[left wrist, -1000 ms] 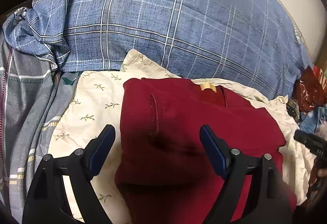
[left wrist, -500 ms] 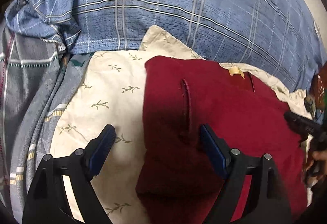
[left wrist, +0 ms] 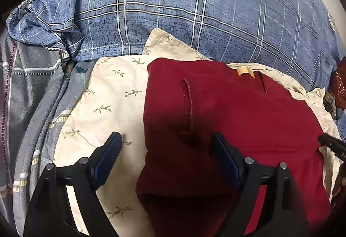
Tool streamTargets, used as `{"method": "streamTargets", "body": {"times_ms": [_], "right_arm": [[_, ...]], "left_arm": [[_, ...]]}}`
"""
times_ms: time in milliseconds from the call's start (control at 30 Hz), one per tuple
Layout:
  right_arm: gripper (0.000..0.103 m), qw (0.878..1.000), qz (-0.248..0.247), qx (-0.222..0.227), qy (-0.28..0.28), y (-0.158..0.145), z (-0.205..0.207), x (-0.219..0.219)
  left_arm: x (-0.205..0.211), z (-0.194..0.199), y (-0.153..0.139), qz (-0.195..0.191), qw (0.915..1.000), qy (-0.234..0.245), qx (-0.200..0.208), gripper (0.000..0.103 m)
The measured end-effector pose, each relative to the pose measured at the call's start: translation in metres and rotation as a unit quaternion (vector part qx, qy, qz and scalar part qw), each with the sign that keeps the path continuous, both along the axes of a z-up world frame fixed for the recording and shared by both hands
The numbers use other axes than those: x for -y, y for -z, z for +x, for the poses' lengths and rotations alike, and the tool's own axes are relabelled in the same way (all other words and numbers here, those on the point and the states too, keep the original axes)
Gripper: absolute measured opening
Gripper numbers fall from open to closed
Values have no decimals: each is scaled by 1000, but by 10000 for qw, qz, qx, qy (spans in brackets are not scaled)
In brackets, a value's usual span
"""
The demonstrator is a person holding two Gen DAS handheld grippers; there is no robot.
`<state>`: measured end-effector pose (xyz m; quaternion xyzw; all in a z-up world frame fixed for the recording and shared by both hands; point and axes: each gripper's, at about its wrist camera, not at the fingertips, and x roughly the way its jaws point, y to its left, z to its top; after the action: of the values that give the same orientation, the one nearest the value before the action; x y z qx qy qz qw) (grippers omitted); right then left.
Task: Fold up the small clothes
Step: 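Press the folded sweater side flat with the right tool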
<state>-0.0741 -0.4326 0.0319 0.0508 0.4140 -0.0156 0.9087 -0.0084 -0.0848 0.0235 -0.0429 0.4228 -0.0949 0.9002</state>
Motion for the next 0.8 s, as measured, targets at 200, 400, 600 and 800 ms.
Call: {"method": "streamTargets", "body": {"times_ms": [200, 400, 600, 800], "right_arm": [[53, 9997, -57, 171, -189, -17, 11, -17], [53, 9997, -131, 2, -188, 3, 52, -26], [51, 9990, -381, -193, -122, 28, 79, -24], [53, 9997, -222, -81, -85, 11, 52, -26]], "left_arm": [[3, -2, -3, 67, 9999, 39, 71, 85], [3, 2, 0, 106, 9999, 39, 8, 85], [3, 4, 2, 125, 9999, 44, -12, 85], [3, 2, 0, 177, 9998, 43, 22, 85]]}}
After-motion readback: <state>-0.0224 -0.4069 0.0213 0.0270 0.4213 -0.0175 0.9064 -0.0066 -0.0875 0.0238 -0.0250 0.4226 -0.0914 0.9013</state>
